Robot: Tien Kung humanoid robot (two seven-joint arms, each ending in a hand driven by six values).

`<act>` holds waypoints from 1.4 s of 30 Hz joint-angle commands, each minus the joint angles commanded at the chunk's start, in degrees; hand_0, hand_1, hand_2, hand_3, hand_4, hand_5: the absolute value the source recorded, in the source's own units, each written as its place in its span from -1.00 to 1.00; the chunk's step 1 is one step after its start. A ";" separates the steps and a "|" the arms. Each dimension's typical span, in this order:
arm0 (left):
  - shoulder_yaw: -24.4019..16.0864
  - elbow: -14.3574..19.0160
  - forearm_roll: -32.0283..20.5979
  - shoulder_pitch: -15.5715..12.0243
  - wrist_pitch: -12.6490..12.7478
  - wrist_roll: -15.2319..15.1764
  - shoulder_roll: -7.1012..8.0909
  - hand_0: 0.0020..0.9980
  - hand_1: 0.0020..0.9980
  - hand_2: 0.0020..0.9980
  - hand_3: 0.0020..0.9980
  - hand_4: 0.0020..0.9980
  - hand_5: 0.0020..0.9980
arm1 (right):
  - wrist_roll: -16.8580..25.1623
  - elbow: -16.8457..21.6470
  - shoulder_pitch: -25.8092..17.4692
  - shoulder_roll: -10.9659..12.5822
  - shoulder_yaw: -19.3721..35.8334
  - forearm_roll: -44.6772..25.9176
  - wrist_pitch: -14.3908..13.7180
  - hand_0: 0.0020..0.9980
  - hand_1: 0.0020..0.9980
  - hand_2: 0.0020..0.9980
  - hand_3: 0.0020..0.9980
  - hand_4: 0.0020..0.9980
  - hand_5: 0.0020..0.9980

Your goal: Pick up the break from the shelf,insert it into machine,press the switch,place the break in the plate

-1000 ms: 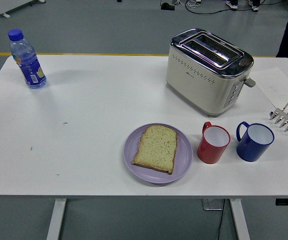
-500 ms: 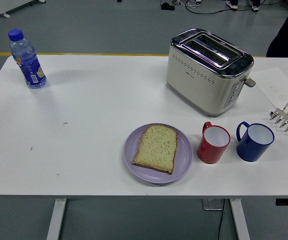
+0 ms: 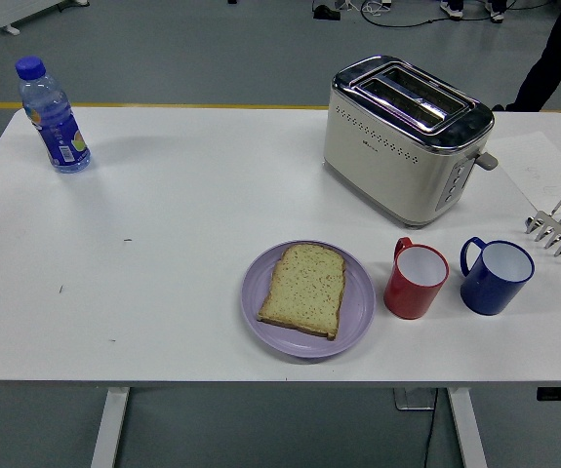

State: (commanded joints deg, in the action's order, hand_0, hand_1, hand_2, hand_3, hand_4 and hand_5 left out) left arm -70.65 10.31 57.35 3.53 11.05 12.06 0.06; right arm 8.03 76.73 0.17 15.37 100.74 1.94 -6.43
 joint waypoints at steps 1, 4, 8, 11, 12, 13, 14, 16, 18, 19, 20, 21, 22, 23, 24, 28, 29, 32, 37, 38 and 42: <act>0.14 0.00 -0.64 -0.02 -0.32 -0.08 0.00 0.41 0.41 0.57 0.50 0.05 1.00 | 0.05 0.02 0.02 -0.01 0.03 -0.02 0.01 0.41 0.35 0.43 0.34 0.02 -0.51; -0.16 0.00 -1.40 -0.08 -1.46 -0.34 0.05 0.41 0.41 0.57 0.50 0.05 1.00 | 0.14 0.14 0.08 -0.03 0.18 0.00 -0.05 0.41 0.35 0.43 0.34 0.02 -0.51; -0.12 0.00 -1.22 0.04 -1.32 -0.80 -0.02 0.41 0.44 0.59 0.52 0.10 1.00 | 0.16 0.03 0.32 -0.04 0.14 0.00 -0.16 0.40 0.34 0.42 0.32 0.02 -0.50; -0.27 0.00 -1.16 0.12 -1.01 -1.07 -0.06 0.39 0.42 0.57 0.50 0.09 1.00 | 0.13 0.06 0.44 -0.11 0.00 0.05 -0.10 0.40 0.33 0.41 0.31 0.02 -0.50; -0.31 0.00 -1.14 0.12 -0.97 -1.10 -0.06 0.39 0.42 0.57 0.50 0.09 1.00 | 0.13 0.07 0.43 -0.12 -0.02 0.06 -0.08 0.40 0.33 0.41 0.31 0.02 -0.50; -0.39 0.00 -1.02 0.05 -0.88 -1.16 -0.06 0.39 0.42 0.57 0.50 0.09 1.00 | 0.14 0.06 0.31 -0.18 0.01 0.06 -0.08 0.40 0.33 0.41 0.31 0.02 -0.50; -0.44 0.00 -0.95 -0.01 -0.84 -1.20 -0.06 0.39 0.42 0.57 0.50 0.09 1.00 | 0.16 0.05 0.23 -0.22 0.04 0.03 -0.07 0.40 0.33 0.41 0.31 0.02 -0.50; -0.56 0.00 -0.80 -0.22 -0.77 -1.30 -0.06 0.39 0.42 0.57 0.50 0.09 1.00 | 0.25 0.02 0.01 -0.30 0.09 -0.09 -0.01 0.40 0.33 0.41 0.31 0.02 -0.50; -0.58 0.00 -0.61 -0.32 -0.72 -1.32 -0.06 0.38 0.41 0.56 0.49 0.06 1.00 | 0.27 0.02 -0.10 -0.36 0.13 -0.12 0.08 0.39 0.32 0.39 0.30 0.02 -0.50; -0.60 0.00 -0.44 -0.36 -0.73 -1.30 -0.06 0.38 0.41 0.56 0.49 0.06 1.00 | 0.28 0.02 -0.15 -0.39 0.17 -0.14 0.14 0.39 0.32 0.39 0.30 0.02 -0.50; -0.62 0.00 -0.32 -0.37 -0.73 -1.29 -0.06 0.38 0.41 0.56 0.49 0.06 1.00 | 0.29 0.02 -0.16 -0.41 0.20 -0.16 0.18 0.39 0.32 0.39 0.30 0.02 -0.50; -0.67 0.00 -0.16 -0.36 -0.74 -1.27 -0.05 0.38 0.41 0.56 0.49 0.06 1.00 | 0.30 0.02 -0.14 -0.44 0.24 -0.18 0.26 0.39 0.32 0.39 0.30 0.02 -0.50; -0.73 0.00 -0.04 -0.35 -0.74 -1.25 -0.04 0.38 0.41 0.56 0.49 0.06 1.00 | 0.27 0.03 -0.12 -0.46 0.28 -0.18 0.30 0.39 0.32 0.39 0.30 0.02 -0.50; -0.76 0.00 0.04 -0.31 -0.72 -1.25 -0.03 0.38 0.40 0.55 0.47 0.09 1.00 | 0.24 0.06 -0.10 -0.48 0.35 -0.15 0.32 0.39 0.31 0.38 0.28 0.02 -0.50; -0.73 0.00 0.06 -0.24 -0.70 -1.26 -0.02 0.38 0.40 0.55 0.47 0.09 1.00 | 0.22 0.12 -0.08 -0.52 0.45 -0.15 0.35 0.39 0.31 0.38 0.28 0.02 -0.50; -0.54 0.00 -0.33 -0.06 -0.56 -1.43 -0.01 0.38 0.40 0.55 0.47 0.09 1.00 | 0.18 0.24 0.03 -0.73 0.60 -0.27 0.51 0.39 0.31 0.38 0.28 0.02 -0.50; -0.53 0.00 -0.34 -0.02 -0.52 -1.45 -0.01 0.38 0.40 0.55 0.46 0.11 1.00 | 0.18 0.26 0.06 -0.79 0.57 -0.31 0.55 0.38 0.31 0.37 0.26 0.01 -0.50; -0.56 0.00 -0.14 0.06 -0.49 -1.45 0.01 0.38 0.40 0.55 0.46 0.11 1.00 | 0.20 0.30 0.11 -1.00 0.51 -0.33 0.69 0.38 0.31 0.37 0.26 0.01 -0.50; -0.76 0.00 0.12 0.13 -0.45 -1.42 0.01 0.38 0.39 0.54 0.46 0.11 1.00 | 0.32 0.45 0.10 -1.09 0.64 -0.44 0.88 0.38 0.31 0.38 0.26 0.01 -0.50; -0.86 0.00 0.28 0.16 -0.46 -1.39 0.00 0.38 0.39 0.54 0.46 0.11 1.00 | 0.36 0.46 0.13 -1.10 0.66 -0.51 0.95 0.38 0.31 0.38 0.26 0.01 -0.50; -0.89 0.00 0.56 0.27 -0.51 -1.30 0.03 0.38 0.39 0.54 0.45 0.11 1.00 | 0.41 0.46 0.25 -1.21 0.68 -0.59 1.14 0.37 0.31 0.38 0.26 0.00 -0.51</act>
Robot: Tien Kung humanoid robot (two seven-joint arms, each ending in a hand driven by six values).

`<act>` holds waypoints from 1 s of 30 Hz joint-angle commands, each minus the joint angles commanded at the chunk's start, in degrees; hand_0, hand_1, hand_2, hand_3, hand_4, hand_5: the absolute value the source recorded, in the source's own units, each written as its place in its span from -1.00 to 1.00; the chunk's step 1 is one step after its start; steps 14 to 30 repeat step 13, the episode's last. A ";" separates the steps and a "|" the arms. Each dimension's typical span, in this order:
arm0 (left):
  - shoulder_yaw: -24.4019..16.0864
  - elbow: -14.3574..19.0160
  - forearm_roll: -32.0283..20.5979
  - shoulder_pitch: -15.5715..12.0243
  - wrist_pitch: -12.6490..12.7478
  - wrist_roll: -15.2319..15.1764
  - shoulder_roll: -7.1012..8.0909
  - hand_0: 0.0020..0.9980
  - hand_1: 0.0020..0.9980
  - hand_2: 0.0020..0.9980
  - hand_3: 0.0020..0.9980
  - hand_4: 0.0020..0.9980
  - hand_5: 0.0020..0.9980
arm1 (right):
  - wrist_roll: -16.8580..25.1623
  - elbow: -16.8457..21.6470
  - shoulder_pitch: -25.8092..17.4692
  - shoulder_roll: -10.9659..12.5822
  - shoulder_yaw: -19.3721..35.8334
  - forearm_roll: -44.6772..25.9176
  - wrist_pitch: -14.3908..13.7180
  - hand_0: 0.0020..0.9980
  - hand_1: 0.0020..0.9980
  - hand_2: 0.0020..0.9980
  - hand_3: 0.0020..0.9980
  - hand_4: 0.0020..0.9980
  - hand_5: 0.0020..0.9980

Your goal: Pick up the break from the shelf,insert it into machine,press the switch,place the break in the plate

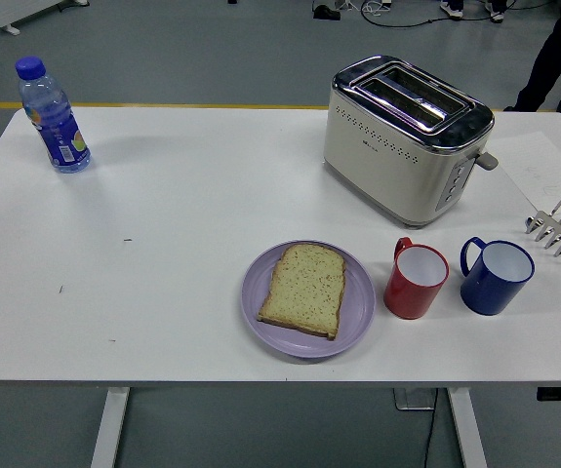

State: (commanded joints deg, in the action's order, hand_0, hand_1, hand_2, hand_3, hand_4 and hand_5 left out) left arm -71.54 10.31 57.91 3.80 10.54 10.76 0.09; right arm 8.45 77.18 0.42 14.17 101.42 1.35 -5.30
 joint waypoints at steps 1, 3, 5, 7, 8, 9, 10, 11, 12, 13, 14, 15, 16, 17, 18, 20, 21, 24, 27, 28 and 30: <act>0.00 0.00 0.03 0.01 -0.01 0.01 0.00 0.38 0.39 0.54 0.45 0.11 1.00 | 0.00 0.00 0.02 -0.01 -0.01 -0.01 0.03 0.37 0.31 0.38 0.26 0.00 -0.51; -0.27 0.00 0.38 0.06 -0.01 0.09 -0.01 0.38 0.39 0.54 0.45 0.11 1.00 | -0.01 -0.01 0.12 -0.06 0.01 0.04 0.09 0.37 0.31 0.38 0.26 0.00 -0.51; -0.51 0.00 0.68 0.10 -0.04 0.13 -0.02 0.38 0.39 0.53 0.45 0.11 1.00 | -0.01 -0.02 0.18 -0.12 0.07 0.06 0.15 0.38 0.30 0.38 0.26 0.00 -0.51; -0.59 0.00 0.75 0.11 -0.03 0.14 -0.02 0.38 0.39 0.53 0.45 0.11 1.00 | -0.01 -0.03 0.20 -0.14 0.10 0.03 0.15 0.38 0.30 0.38 0.26 0.00 -0.51; -0.63 0.00 0.77 0.12 -0.03 0.15 -0.03 0.38 0.39 0.53 0.45 0.11 1.00 | -0.01 -0.03 0.22 -0.15 0.11 0.01 0.15 0.38 0.30 0.38 0.26 0.00 -0.51; -0.65 0.00 0.81 0.12 -0.03 0.15 -0.03 0.38 0.39 0.53 0.45 0.11 1.00 | 0.00 -0.03 0.24 -0.18 0.11 0.01 0.15 0.38 0.30 0.38 0.26 0.00 -0.51; -0.63 0.00 0.78 0.11 -0.03 0.15 -0.03 0.38 0.39 0.53 0.45 0.11 1.00 | -0.01 -0.04 0.25 -0.20 0.09 -0.01 0.14 0.38 0.30 0.38 0.26 0.00 -0.51; -0.59 0.00 0.76 0.10 -0.02 0.16 -0.04 0.38 0.39 0.53 0.45 0.11 1.00 | -0.05 -0.05 0.26 -0.23 0.07 0.01 0.11 0.38 0.30 0.38 0.26 0.00 -0.51; -0.57 0.00 0.75 0.10 -0.01 0.17 -0.04 0.38 0.39 0.53 0.45 0.11 1.00 | -0.10 -0.05 0.27 -0.26 0.06 0.03 0.06 0.38 0.30 0.38 0.26 0.00 -0.51; -0.56 0.00 0.75 0.10 0.00 0.17 -0.04 0.38 0.39 0.53 0.45 0.11 1.00 | -0.12 -0.06 0.28 -0.28 0.05 0.04 0.02 0.38 0.30 0.38 0.26 0.00 -0.51; -0.56 0.00 0.75 0.10 0.00 0.17 -0.04 0.38 0.39 0.53 0.45 0.11 1.00 | -0.12 -0.06 0.28 -0.28 0.05 0.04 0.02 0.38 0.30 0.38 0.26 0.00 -0.51; -0.56 0.00 0.75 0.10 0.00 0.17 -0.04 0.38 0.39 0.53 0.45 0.11 1.00 | -0.12 -0.06 0.28 -0.28 0.05 0.04 0.02 0.38 0.30 0.38 0.26 0.00 -0.51; -0.56 0.00 0.75 0.10 0.00 0.17 -0.04 0.38 0.39 0.53 0.45 0.11 1.00 | -0.12 -0.06 0.28 -0.28 0.05 0.04 0.02 0.38 0.30 0.38 0.26 0.00 -0.51; -0.56 0.00 0.75 0.10 0.00 0.17 -0.04 0.38 0.39 0.53 0.45 0.11 1.00 | -0.12 -0.06 0.28 -0.28 0.05 0.04 0.02 0.38 0.30 0.38 0.26 0.00 -0.51; -0.56 0.00 0.75 0.10 0.00 0.17 -0.04 0.38 0.39 0.53 0.45 0.11 1.00 | -0.12 -0.06 0.28 -0.28 0.05 0.04 0.02 0.38 0.30 0.38 0.26 0.00 -0.51; -0.56 0.00 0.75 0.10 0.00 0.17 -0.04 0.38 0.39 0.53 0.45 0.11 1.00 | -0.12 -0.06 0.28 -0.28 0.05 0.04 0.02 0.38 0.30 0.38 0.26 0.00 -0.51; -0.56 0.00 0.75 0.10 0.00 0.17 -0.04 0.38 0.39 0.53 0.45 0.11 1.00 | -0.12 -0.06 0.28 -0.28 0.05 0.04 0.02 0.38 0.30 0.38 0.26 0.00 -0.51; -0.56 0.00 0.75 0.10 0.00 0.17 -0.04 0.38 0.39 0.53 0.45 0.11 1.00 | -0.12 -0.06 0.28 -0.28 0.05 0.04 0.02 0.38 0.30 0.38 0.26 0.00 -0.51; -0.56 0.00 0.75 0.10 0.00 0.17 -0.04 0.38 0.39 0.53 0.45 0.11 1.00 | -0.12 -0.06 0.28 -0.28 0.05 0.04 0.02 0.38 0.30 0.38 0.26 0.00 -0.51; -0.56 0.00 0.75 0.10 0.00 0.17 -0.04 0.38 0.39 0.53 0.45 0.11 1.00 | -0.12 -0.06 0.28 -0.28 0.05 0.04 0.02 0.38 0.30 0.38 0.26 0.00 -0.51; -0.56 0.00 0.75 0.10 0.00 0.17 -0.04 0.38 0.39 0.53 0.45 0.11 1.00 | -0.12 -0.06 0.28 -0.28 0.05 0.04 0.02 0.38 0.30 0.38 0.26 0.00 -0.51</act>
